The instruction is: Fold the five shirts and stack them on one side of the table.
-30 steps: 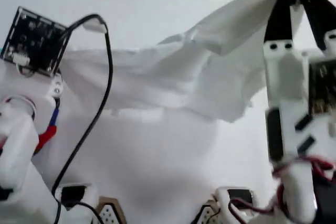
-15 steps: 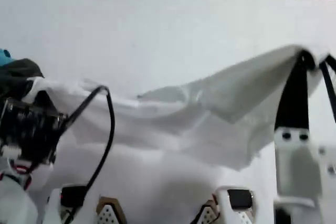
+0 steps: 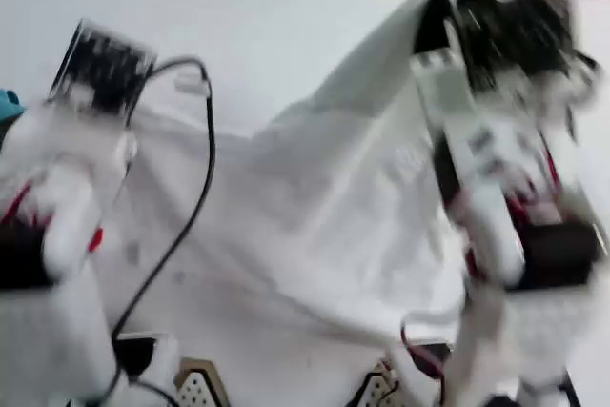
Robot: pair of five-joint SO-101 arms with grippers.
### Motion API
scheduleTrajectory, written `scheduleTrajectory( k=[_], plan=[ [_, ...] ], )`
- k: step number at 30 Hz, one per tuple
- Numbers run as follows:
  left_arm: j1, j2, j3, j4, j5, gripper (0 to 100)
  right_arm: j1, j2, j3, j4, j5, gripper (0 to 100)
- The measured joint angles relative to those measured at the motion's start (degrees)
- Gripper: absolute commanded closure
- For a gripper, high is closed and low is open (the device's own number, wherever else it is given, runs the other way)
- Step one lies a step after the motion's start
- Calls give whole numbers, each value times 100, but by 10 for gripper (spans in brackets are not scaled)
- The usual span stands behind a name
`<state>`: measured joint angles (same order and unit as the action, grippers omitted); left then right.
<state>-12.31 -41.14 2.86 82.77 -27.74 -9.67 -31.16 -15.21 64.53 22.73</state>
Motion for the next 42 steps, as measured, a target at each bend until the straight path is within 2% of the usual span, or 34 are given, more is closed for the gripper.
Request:
scheduleTrajectory(
  k=[10,15,19,28,33,42],
  plan=[
    [0,2400,-9,-1565,0,975,0,2154,536,-1565,0,978],
    [0,3560,-853,-1679,0,975,0,3305,70,-1837,0,978],
    [0,4580,-1864,-1512,0,975,9,4158,-633,-1837,-9,978],
    [-9,6743,-3763,-448,-167,975,343,5556,-1925,-1266,0,978],
    [-18,7455,-4589,79,-299,975,668,6215,-2945,-1275,413,978],
    [-18,8246,-5345,211,-299,975,501,7842,-3859,-1275,624,978]
  ],
)
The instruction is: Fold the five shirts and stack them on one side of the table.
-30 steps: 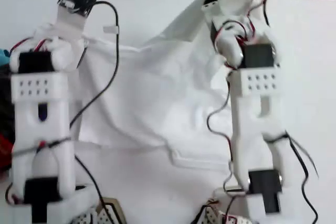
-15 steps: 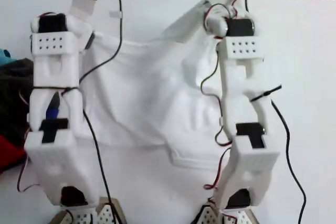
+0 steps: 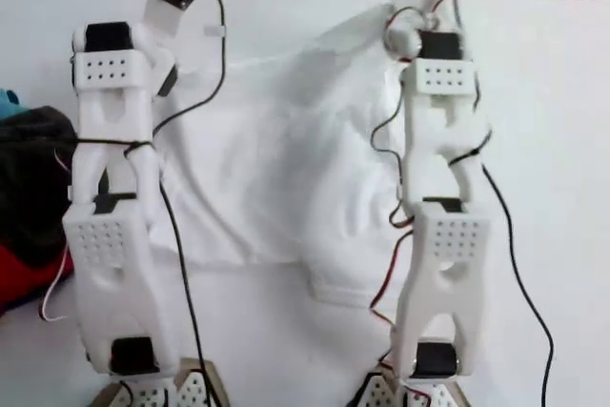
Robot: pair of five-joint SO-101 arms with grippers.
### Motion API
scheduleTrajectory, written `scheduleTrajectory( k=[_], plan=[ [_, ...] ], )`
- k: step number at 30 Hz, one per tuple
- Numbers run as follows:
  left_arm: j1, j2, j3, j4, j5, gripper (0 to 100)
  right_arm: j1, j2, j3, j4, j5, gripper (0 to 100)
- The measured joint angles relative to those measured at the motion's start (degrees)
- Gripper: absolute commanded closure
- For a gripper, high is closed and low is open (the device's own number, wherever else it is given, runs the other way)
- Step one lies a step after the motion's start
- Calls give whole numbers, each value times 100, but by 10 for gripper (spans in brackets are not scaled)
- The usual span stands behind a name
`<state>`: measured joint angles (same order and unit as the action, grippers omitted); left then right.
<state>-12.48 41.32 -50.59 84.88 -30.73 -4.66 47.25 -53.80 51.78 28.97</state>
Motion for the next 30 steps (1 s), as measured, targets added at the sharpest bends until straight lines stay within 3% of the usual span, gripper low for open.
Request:
scheduleTrajectory(
  k=[12,23,30],
  plan=[
    [-18,501,-615,105,0,975,-615,1160,-1582,158,0,978],
    [-44,1160,-642,993,-484,975,-378,1266,-1644,2479,9,978],
    [-35,580,-677,1600,-484,975,-299,62,-1644,3719,9,978]
  ],
)
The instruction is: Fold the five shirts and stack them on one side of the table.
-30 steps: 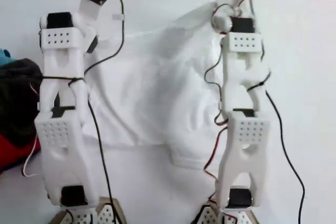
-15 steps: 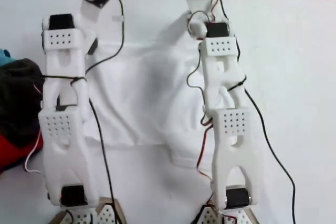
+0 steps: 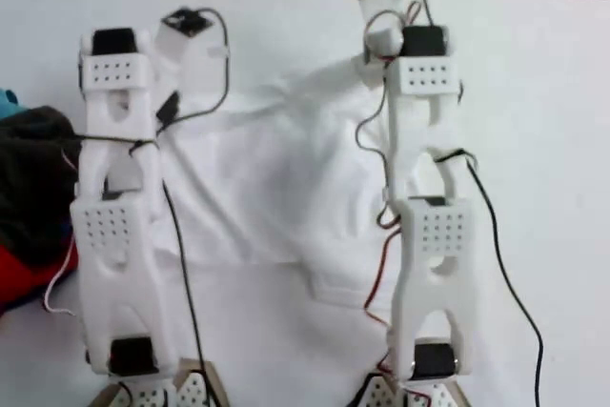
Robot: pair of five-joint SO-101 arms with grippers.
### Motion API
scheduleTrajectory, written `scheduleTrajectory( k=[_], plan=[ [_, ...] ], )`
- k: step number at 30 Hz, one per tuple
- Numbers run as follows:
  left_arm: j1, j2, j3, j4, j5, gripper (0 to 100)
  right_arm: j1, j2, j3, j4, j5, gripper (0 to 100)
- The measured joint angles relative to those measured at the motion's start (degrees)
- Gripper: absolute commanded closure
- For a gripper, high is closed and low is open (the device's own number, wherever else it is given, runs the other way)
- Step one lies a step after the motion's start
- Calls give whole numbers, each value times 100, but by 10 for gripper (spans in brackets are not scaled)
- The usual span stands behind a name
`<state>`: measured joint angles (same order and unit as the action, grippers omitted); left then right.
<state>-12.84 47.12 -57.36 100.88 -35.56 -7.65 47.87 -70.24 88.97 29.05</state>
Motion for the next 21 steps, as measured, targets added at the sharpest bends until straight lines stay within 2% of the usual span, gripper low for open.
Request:
scheduleTrajectory(
  k=[5,10,16,21],
  plan=[
    [-114,-1002,651,44,-202,975,0,-818,-18,1029,0,978],
    [-132,-2277,2479,44,-782,975,211,-1670,756,1108,0,978],
    [-149,-3455,4246,44,-1125,975,202,-3569,3622,1055,35,977],
    [-167,-3824,5002,44,-1160,975,211,-5952,6655,-18,35,978]
  ],
)
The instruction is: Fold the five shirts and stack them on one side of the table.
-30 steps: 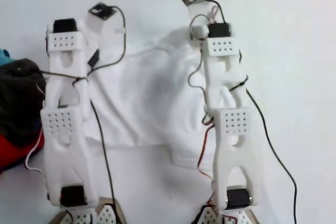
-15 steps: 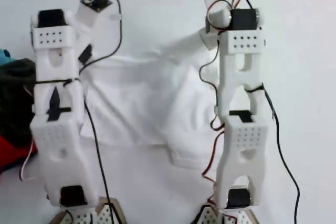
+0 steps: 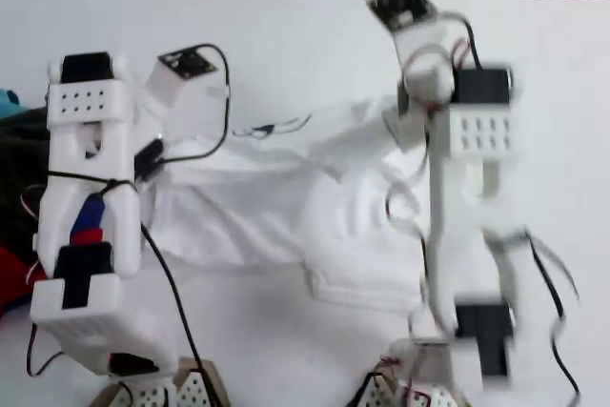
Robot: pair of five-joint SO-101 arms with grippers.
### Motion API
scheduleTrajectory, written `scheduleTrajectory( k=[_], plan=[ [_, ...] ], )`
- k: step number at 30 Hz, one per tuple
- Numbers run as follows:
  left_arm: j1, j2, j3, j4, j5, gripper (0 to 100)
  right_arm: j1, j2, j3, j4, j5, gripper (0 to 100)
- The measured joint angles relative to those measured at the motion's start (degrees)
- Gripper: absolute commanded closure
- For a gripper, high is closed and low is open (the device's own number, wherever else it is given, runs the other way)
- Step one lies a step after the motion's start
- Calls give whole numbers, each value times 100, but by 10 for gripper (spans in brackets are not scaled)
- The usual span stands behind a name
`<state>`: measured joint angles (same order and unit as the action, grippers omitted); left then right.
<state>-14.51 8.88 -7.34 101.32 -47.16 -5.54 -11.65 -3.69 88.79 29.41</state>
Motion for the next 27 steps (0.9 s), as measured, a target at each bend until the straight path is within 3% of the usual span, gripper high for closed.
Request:
scheduleTrajectory(
  k=[6,10,17,27],
  plan=[
    [9,-220,1073,-9,-545,975,123,-2453,3763,-1292,229,978],
    [-9,-220,1811,-396,-659,975,334,-2998,5134,-1705,369,978],
    [-9,-220,2664,-1073,-677,975,387,-3138,6145,-1943,545,978],
    [-273,-220,2611,-976,-888,975,387,-3297,6576,-2022,545,978]
  ],
)
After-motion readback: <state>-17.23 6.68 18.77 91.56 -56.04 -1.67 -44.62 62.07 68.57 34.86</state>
